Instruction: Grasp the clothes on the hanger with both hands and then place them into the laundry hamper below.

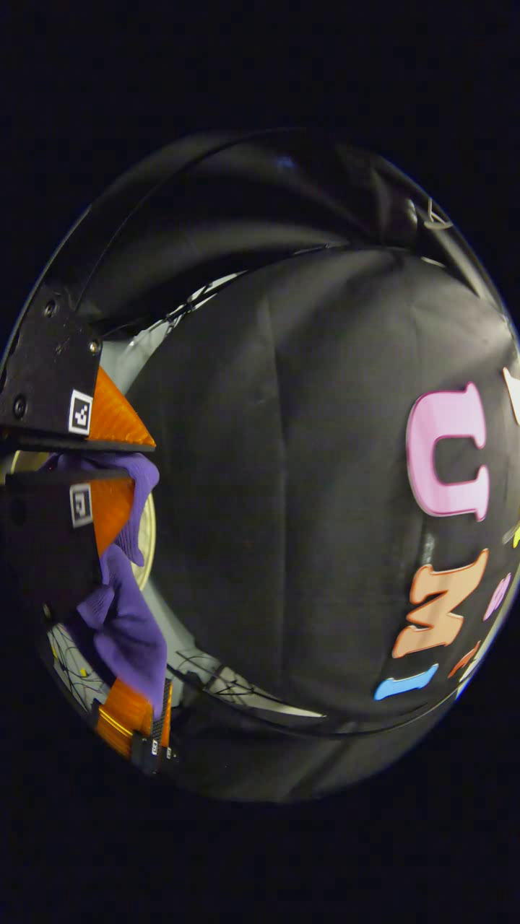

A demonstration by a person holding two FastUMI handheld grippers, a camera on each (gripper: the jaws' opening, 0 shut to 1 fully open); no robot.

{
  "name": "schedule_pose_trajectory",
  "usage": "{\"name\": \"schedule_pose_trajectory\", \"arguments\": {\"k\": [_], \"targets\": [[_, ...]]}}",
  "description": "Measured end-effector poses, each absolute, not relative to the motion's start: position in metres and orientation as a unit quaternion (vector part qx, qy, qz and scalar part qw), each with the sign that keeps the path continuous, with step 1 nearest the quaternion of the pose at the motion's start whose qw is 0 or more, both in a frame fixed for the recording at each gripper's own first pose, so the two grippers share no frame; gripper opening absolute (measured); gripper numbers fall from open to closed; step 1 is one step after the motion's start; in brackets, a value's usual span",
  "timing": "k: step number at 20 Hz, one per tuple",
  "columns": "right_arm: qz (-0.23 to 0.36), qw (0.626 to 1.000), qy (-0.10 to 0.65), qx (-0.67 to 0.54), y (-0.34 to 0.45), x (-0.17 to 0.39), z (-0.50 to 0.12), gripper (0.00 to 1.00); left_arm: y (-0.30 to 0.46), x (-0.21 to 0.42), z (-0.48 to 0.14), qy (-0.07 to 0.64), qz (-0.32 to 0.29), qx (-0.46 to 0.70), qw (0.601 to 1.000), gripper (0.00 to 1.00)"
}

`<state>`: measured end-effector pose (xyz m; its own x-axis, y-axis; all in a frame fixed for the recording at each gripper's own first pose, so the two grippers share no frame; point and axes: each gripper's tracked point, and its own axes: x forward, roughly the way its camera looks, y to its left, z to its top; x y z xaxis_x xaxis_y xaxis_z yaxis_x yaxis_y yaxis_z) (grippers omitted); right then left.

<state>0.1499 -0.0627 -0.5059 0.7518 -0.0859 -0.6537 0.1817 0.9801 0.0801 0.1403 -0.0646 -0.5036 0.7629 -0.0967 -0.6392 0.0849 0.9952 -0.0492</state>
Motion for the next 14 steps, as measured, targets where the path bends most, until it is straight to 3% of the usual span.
{"name": "schedule_pose_trajectory", "arguments": {"k": [2, 3, 14], "targets": [[-0.081, 0.932, 0.347, 0.067, -0.065, 0.148, -0.51, 1.0, -0.068, 0.126, -0.524, 0.38, -0.053, -0.012, 0.924, 0.71], [-0.084, 0.932, 0.346, 0.065, -0.066, 0.147, -0.51, 0.99, -0.06, 0.127, -0.537, 0.382, -0.046, -0.015, 0.923, 1.0], [-0.079, 0.948, 0.3, 0.074, -0.042, 0.15, -0.444, 0.99, -0.036, 0.12, -0.45, 0.325, -0.03, -0.046, 0.944, 0.97]]}}
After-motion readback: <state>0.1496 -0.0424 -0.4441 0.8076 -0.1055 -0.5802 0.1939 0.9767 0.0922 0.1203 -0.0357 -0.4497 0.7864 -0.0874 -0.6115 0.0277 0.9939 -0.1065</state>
